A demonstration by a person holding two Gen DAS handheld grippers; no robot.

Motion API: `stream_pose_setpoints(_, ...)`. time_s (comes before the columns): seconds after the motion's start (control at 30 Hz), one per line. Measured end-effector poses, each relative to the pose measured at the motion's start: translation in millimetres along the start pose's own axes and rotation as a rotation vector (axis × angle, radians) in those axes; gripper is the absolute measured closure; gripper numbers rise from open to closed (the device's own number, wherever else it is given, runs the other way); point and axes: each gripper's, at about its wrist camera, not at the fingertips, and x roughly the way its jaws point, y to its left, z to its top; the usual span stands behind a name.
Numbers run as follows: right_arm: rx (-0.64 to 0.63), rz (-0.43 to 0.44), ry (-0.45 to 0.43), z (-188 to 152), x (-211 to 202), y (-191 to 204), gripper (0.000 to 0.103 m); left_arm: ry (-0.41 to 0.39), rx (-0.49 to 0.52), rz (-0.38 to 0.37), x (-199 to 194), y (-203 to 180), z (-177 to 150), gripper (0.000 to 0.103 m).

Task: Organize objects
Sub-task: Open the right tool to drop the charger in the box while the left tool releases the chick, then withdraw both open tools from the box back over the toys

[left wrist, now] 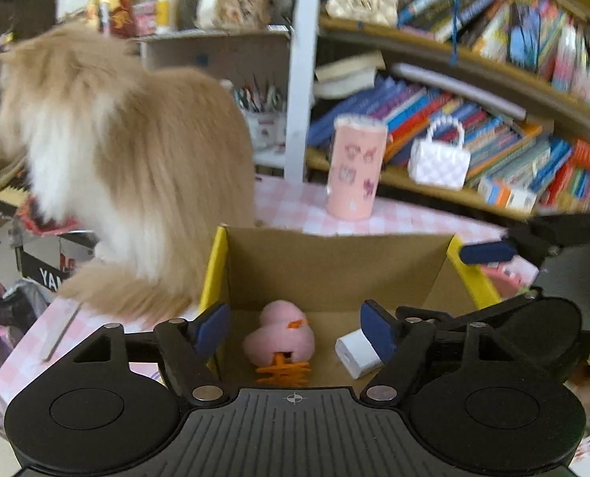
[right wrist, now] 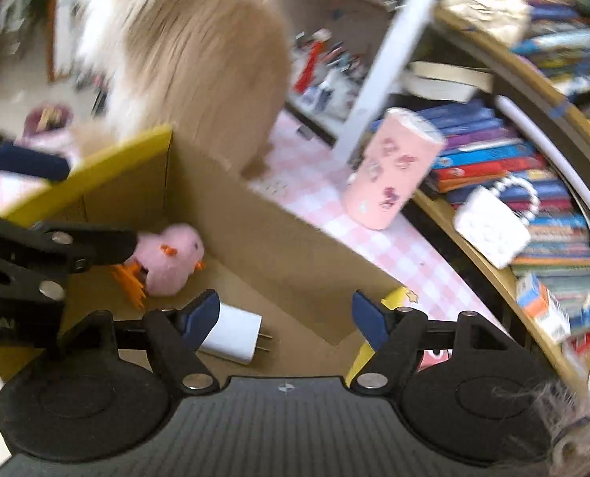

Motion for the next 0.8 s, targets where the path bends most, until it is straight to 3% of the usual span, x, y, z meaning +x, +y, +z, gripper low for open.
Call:
stream_pose_setpoints(0.1,0.098,-0.005,-0.053,-3.1,-26.3,0.9,0.03,-0.048,-0.017,0.011,-20.7,1.9,-4.2,0.024)
stream_pose_setpoints(0.4,0.236,-0.096,-0.148,-18.1,-84.3,18.0,0.029,-0.12,-0.05,0.021,-61.0,8.0,-23.7,0.019)
stream_pose_setpoints(0.8,0.315,-0.171,-0.132,-60.7,-127.0,82.4,0.029,-0.078,-0.082,0.054,-102.8,24.1,-78.1,0.017)
